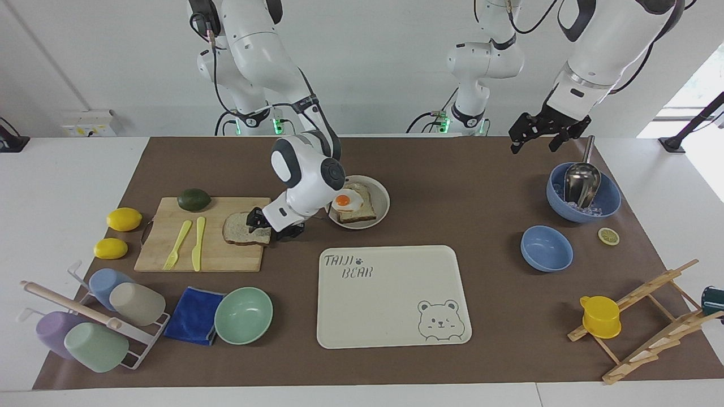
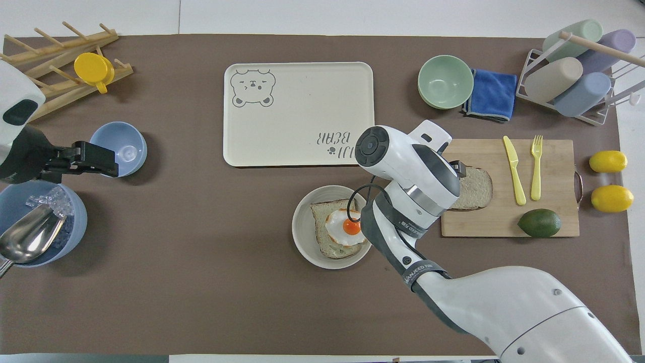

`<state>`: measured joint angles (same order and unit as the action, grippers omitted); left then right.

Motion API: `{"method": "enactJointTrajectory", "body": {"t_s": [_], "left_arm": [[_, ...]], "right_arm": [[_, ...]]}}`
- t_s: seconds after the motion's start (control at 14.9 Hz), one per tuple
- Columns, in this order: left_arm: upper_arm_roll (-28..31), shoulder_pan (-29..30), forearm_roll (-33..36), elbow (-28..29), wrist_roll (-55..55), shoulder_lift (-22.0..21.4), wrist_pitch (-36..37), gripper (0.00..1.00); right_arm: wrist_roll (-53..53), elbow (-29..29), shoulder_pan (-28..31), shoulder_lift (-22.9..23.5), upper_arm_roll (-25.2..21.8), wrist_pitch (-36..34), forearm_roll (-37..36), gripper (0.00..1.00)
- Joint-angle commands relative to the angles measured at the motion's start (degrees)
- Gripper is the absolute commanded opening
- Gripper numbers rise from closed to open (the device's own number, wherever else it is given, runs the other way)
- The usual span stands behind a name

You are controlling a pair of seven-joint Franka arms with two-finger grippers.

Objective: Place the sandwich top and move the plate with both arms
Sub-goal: 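Grasp the bread slice with the right gripper and lift it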

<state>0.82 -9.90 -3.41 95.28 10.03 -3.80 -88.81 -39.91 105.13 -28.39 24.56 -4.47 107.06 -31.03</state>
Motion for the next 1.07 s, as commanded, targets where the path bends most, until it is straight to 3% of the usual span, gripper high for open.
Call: {"method": "enactJointTrajectory", "body": {"t_s": [0.0,0.4,0.54,0.67,0.87,1.01], "left_arm": [[-0.38,0.5,0.86,0.17,-0.45,-0.77,0.74,1.0],[-0.38,0.5,0.86,0.26,-0.45,-0.77,0.74,1.0],[-0.38,0.5,0.86,0.17,-0.45,-0.77,0.74,1.0],[-0.38,0.5,0.86,0.26,-0.45,-0.77,0.74,1.0],[-0.38,0.5,0.86,0.26,-0.45,-0.77,0.74,1.0],[-0.38,0.58,0.86,0.26,-0.45,-0.77,0.74,1.0]], "right_arm": [[-0.87,2.36,0.44,-1.8,0.26,1.3,1.06,0.77],[-1.92,5.0,0.27,-2.59,0.26,2.01,1.06,0.53],[-2.02,5.62,0.09,-2.68,0.26,2.01,1.06,0.33],[-1.84,4.83,-0.08,-2.59,0.26,1.4,1.06,0.01],[-1.58,-0.16,-0.87,-2.15,0.6,-3.94,0.97,0.0],[-0.26,-6.74,-1.49,-1.63,2.97,-12.53,0.97,0.0]]}}
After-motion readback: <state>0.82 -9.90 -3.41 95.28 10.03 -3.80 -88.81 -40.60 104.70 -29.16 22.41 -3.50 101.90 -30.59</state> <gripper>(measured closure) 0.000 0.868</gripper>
